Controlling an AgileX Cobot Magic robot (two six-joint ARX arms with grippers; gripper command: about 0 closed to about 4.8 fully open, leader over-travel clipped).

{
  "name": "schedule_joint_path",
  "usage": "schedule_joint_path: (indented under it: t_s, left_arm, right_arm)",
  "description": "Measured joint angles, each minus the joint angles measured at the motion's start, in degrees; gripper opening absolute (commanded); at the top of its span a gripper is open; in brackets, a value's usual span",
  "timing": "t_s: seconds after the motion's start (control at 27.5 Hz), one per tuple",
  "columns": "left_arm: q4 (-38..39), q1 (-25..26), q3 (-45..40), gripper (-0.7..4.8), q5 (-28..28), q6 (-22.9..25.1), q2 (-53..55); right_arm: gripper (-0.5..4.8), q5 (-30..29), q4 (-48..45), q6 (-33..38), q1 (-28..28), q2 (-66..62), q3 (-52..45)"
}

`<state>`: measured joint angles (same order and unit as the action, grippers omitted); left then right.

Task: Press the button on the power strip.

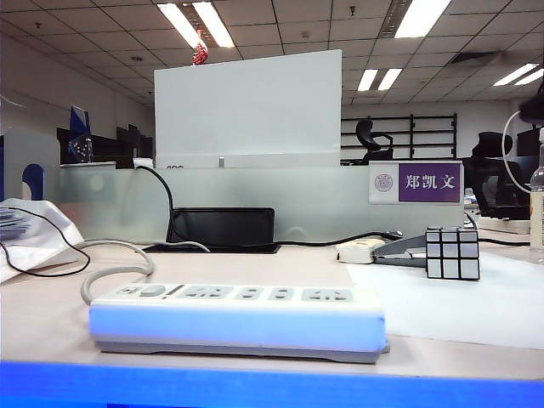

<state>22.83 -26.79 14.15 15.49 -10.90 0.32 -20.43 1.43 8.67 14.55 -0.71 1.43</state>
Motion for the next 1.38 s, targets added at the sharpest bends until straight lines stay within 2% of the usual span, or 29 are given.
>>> schedule_joint_path:
  t_s: [0.25, 0.33, 1.09, 1.24, 1.38]
  left_arm:
    - [0.1, 0.0, -1.9, -0.05, 0.0, -0.1, 0.0]
    - [0.7, 0.0, -1.9, -0.05, 0.0, -0.1, 0.0]
    - [0.7, 0.0, -1.9, -0.05, 0.0, -0.1, -0.1]
    - [1.0, 4.0, -1.9, -0.05, -0.2, 0.9, -0.1]
    - [1.4, 10.5, -1.9, -0.05, -0.3, 2.5, -0.1]
  right_arm:
    - [0.0, 16.9, 0.2, -1.0, 0.0, 0.0, 0.0]
    - [0.0, 18.8, 0.2, -1.0, 0.0, 0.0, 0.0]
    - [0.0, 19.1, 0.2, -1.0, 0.0, 0.0, 0.0]
    - [0.0, 19.1, 0.2, -1.0, 0.0, 0.0, 0.0]
    - [0.0, 19.2, 0.2, -1.0, 0.0, 0.0, 0.0]
